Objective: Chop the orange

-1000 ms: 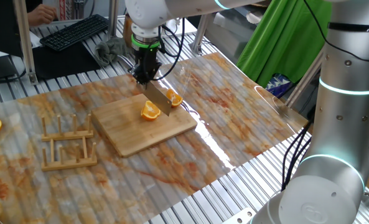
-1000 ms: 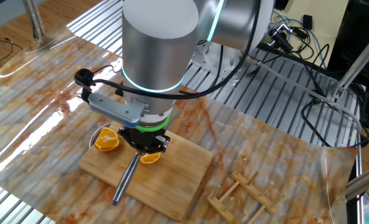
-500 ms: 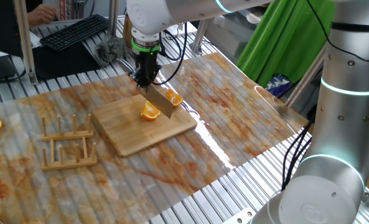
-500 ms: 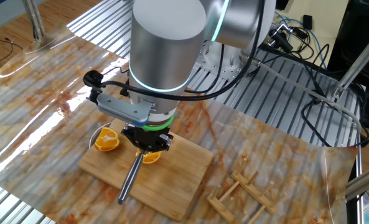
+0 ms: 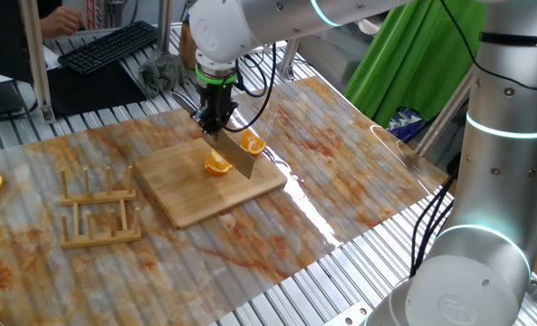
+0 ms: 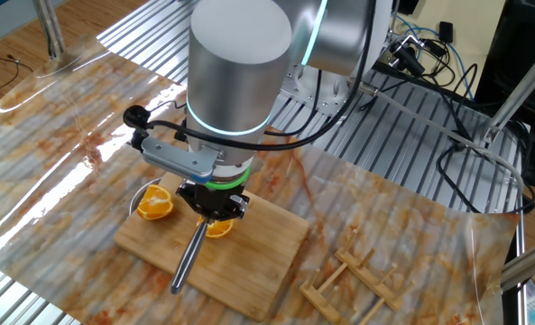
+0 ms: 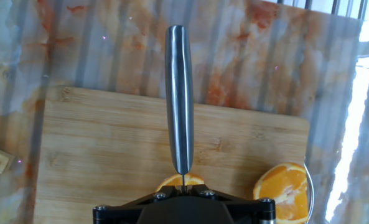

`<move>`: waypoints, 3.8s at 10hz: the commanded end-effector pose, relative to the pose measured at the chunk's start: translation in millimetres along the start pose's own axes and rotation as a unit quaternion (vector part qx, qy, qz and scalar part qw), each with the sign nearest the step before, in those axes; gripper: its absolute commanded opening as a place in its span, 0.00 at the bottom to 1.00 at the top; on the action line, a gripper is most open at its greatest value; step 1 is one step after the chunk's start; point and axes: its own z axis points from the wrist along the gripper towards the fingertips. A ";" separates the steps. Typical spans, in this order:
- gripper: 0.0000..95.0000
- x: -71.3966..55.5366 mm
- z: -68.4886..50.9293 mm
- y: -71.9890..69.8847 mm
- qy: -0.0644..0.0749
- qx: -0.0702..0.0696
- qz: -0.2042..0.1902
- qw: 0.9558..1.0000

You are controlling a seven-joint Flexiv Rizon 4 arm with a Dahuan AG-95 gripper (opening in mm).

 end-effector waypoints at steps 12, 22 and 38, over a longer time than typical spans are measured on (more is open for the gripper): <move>0.00 4.3 7.5 6.5 -0.004 -0.005 -0.005 1.000; 0.00 3.9 16.8 5.9 -0.008 -0.007 -0.005 1.000; 0.00 5.8 30.1 8.0 -0.024 -0.019 -0.004 1.000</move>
